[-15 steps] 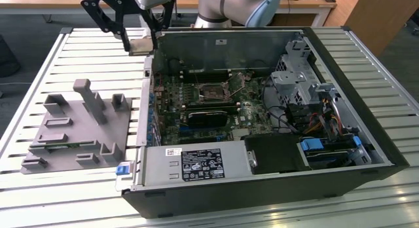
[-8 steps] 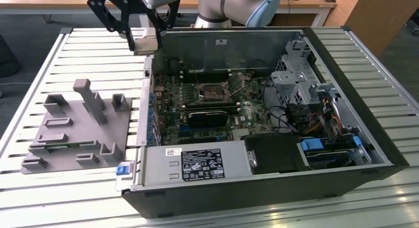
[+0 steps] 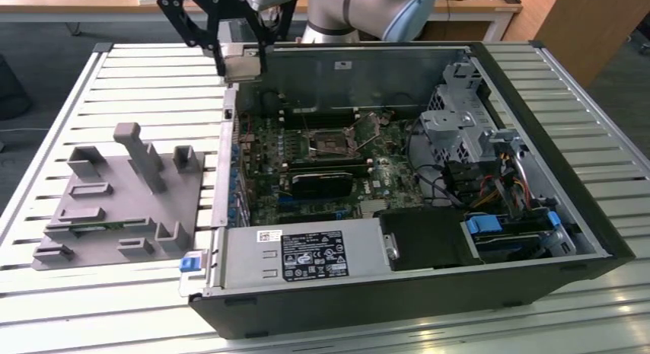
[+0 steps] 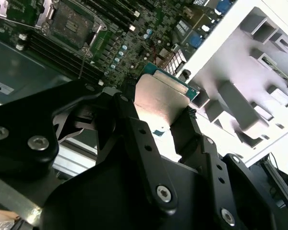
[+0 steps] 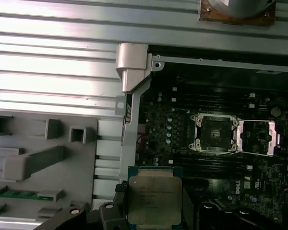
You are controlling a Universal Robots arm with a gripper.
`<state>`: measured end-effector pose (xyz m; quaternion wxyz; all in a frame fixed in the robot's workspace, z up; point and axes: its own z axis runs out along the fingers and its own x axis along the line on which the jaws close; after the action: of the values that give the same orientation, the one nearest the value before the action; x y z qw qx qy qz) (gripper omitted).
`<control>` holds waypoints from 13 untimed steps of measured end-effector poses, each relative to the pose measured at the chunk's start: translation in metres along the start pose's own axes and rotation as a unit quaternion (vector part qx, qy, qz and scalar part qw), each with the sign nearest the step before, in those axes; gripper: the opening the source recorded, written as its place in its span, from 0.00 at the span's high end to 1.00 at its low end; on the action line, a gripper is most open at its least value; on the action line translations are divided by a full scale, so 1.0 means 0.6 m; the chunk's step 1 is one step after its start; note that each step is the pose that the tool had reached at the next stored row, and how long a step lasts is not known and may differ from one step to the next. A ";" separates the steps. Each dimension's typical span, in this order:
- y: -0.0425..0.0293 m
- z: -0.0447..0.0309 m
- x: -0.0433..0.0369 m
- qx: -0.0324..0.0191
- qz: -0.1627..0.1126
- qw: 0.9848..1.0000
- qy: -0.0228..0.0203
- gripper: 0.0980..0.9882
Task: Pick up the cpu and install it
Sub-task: 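Pick up the cpu and move it towards the insertion slot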
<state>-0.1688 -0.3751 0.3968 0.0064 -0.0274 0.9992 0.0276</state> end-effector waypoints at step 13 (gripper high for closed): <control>0.013 0.004 -0.077 0.000 0.000 1.000 0.000 0.50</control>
<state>-0.1233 -0.3645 0.3956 0.0064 -0.0274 0.9992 0.0276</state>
